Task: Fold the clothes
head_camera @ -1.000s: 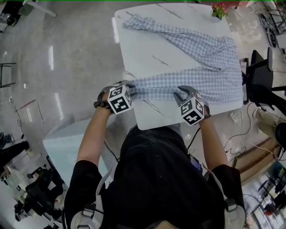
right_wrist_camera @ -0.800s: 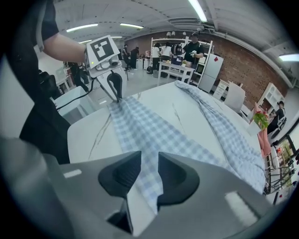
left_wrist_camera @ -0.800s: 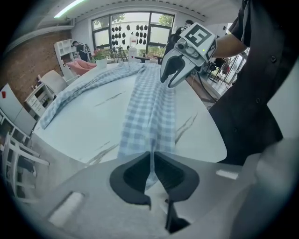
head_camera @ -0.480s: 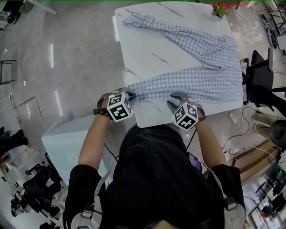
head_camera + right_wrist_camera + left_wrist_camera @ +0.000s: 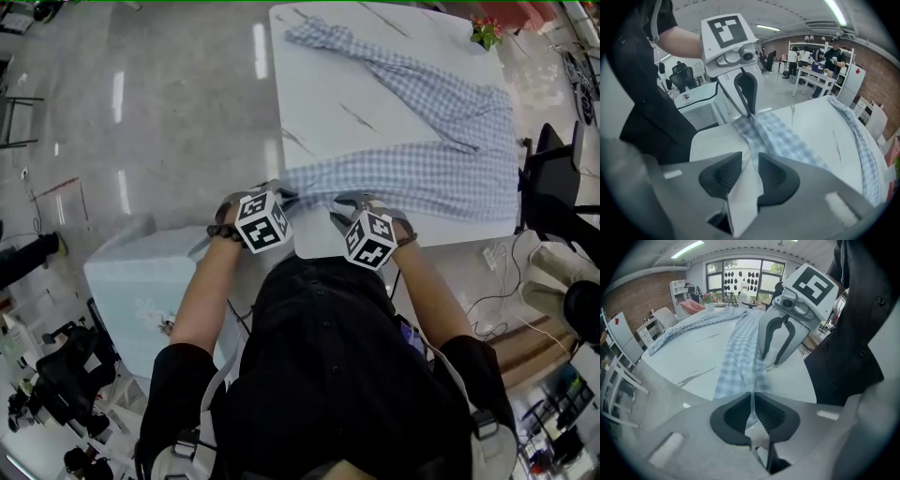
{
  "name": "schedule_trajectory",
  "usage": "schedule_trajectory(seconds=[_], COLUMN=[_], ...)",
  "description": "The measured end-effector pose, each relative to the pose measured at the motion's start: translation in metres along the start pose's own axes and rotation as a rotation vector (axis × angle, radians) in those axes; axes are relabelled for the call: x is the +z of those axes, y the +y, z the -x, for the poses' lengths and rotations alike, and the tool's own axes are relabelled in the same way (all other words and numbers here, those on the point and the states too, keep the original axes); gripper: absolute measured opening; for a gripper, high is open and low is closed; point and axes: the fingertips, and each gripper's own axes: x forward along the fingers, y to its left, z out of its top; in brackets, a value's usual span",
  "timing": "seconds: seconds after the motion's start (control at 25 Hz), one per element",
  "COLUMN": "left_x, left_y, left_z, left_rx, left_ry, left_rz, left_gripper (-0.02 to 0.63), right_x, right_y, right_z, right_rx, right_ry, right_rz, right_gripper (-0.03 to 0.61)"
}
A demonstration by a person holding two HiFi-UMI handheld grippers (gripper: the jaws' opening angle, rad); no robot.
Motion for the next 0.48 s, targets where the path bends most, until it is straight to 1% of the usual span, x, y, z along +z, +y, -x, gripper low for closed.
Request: schedule_trajectory(seconds=[0.12, 0.28, 0.4, 0.48], left_x=[0.000, -0.002, -0.002, -0.003], left_y=[-0.001, -0.002, -0.003, -0.005], left_z=[0.003, 0.006, 0.005, 0.005], left_rx=[-0.008, -0.020, -0.026, -0.027], left_ry=[-0.002, -0.009, -0.010, -0.011], left_rz=[0.009, 0.018, 0.027, 0.032], left_gripper=[0.037, 0.037, 0.037, 0.037], right_x=[0.006, 0.007, 0.005, 0.004], right_y=[0.001, -0.002, -0.005, -0.003], right_z=[-0.011, -0.018, -0.018, -0.017], right_rx=[0.022, 0.045, 0.045, 0.045], right_ry=[0.023, 0.048, 0.057, 0.063], right_rz=[0.020, 0.016, 0.003, 0.010], right_gripper=[0.117, 0.112, 0.060, 0.037])
